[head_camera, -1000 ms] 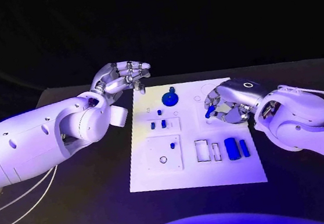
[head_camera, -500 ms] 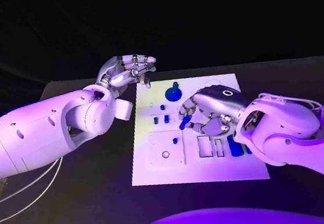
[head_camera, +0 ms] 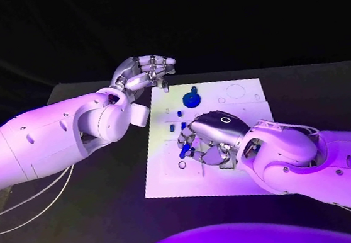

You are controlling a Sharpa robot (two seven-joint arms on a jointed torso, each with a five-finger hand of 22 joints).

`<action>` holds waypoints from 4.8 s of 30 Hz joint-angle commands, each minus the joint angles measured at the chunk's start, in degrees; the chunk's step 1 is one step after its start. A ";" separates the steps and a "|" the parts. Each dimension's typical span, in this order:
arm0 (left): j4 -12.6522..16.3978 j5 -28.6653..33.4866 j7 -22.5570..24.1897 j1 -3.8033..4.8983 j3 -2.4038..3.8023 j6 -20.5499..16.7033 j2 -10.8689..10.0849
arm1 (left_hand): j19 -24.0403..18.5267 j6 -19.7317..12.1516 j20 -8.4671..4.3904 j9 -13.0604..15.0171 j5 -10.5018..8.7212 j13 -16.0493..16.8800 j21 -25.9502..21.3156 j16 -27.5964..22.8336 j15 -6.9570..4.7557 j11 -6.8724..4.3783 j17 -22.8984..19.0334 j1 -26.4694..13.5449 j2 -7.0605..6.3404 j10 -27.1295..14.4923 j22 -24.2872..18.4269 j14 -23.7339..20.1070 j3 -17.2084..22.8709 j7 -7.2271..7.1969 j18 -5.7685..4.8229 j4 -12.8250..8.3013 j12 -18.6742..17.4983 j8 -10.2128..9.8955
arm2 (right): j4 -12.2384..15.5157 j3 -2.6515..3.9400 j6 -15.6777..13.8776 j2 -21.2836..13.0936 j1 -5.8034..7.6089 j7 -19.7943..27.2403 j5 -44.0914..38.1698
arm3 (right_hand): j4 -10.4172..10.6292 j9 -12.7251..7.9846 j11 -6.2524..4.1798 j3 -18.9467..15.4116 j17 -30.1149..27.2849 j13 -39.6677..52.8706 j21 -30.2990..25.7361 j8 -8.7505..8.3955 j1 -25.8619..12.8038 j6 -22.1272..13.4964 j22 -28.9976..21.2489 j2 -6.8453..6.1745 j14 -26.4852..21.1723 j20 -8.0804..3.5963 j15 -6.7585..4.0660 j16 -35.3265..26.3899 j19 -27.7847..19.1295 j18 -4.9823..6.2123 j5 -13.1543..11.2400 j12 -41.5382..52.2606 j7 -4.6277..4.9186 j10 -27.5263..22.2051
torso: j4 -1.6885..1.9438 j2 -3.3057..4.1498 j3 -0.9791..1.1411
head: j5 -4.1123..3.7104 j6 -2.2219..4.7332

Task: Assemble the parts on the task board

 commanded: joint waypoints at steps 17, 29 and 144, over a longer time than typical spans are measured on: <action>-0.23 0.20 0.77 0.05 0.03 0.89 0.27 | 0.02 -0.36 0.25 0.11 0.19 0.07 -0.17 0.00 0.14 -0.13 -0.08 0.00 0.68 -0.41 0.02 -0.38 0.11 0.15 0.37 -0.18 0.24 0.29 | -3.30 -0.41 3.67 2.13 -1.81 0.96 -2.37 | -0.26 0.09 0.15 0.28 -0.01 0.05 0.33 0.18 -0.18 0.20 3.88 0.25 2.11 0.00 -0.29 0.20 0.60 -0.74 0.37 -0.41 -0.12 0.25 | 0.05 0.07 0.12 | 0.22 0.23; -0.24 0.20 0.78 0.05 0.03 0.92 0.26 | 0.02 -0.36 0.25 0.11 0.19 0.07 -0.17 0.00 0.14 -0.13 -0.08 0.00 0.68 -0.41 0.02 -0.38 0.11 0.15 0.37 -0.18 0.24 0.29 | -4.05 -0.50 4.00 2.82 -2.08 0.89 -2.54 | -0.26 0.09 0.15 0.28 -0.01 0.05 0.33 0.18 -0.18 0.20 3.88 0.25 2.11 0.00 -0.29 0.20 0.60 -0.74 0.37 -0.41 -0.12 0.25 | 0.05 0.03 0.10 | 0.28 0.12; -0.95 0.21 1.32 -0.07 -0.45 4.92 -0.81 | -0.26 -1.02 0.54 0.41 -0.16 0.01 -0.70 0.30 0.38 0.01 -0.20 -2.22 0.53 -1.40 -0.21 -0.63 -0.87 0.16 0.34 1.30 1.52 0.82 | 7.37 -0.73 -1.42 -24.87 -3.17 -13.52 8.04 | 12.80 3.49 -2.05 -22.41 15.06 78.06 15.55 8.62 -9.35 -7.62 12.60 0.39 5.11 -1.34 -1.83 9.30 4.62 -3.50 5.16 74.90 -1.42 17.60 | -2.11 -1.39 0.22 | -10.52 1.38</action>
